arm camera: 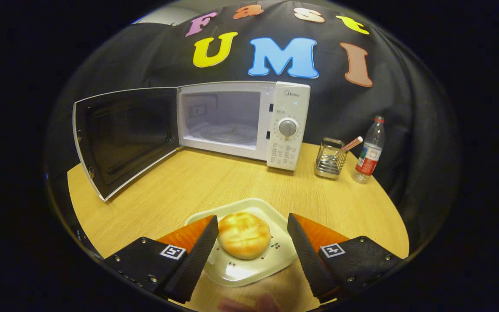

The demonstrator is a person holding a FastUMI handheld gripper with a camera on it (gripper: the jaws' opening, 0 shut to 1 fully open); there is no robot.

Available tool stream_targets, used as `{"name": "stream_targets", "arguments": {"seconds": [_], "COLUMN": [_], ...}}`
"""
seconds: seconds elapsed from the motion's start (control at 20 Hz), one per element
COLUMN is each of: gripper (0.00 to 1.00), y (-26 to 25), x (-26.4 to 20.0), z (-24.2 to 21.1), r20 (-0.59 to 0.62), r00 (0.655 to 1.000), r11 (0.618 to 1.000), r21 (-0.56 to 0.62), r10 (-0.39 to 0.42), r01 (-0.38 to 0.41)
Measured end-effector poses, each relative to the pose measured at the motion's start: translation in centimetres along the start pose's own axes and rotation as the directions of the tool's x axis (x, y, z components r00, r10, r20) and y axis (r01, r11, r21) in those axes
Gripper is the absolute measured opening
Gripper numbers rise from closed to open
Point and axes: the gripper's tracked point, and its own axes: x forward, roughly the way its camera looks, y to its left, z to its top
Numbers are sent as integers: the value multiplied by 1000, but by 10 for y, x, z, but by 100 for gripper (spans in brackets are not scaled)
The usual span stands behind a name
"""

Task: Open the microwave, put the food inside, and close the microwave door.

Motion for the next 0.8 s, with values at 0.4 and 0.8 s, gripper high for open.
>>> {"name": "stream_targets", "arguments": {"seconds": [0.4, 0.8], "gripper": [92, 65], "y": [7, 1], "x": [23, 11], "z": [-31, -12], "r20": [-135, -45], "r00": [988, 998], "r11": [996, 986], "r21": [72, 166], "r10": [69, 38], "r01": [-60, -30]}}
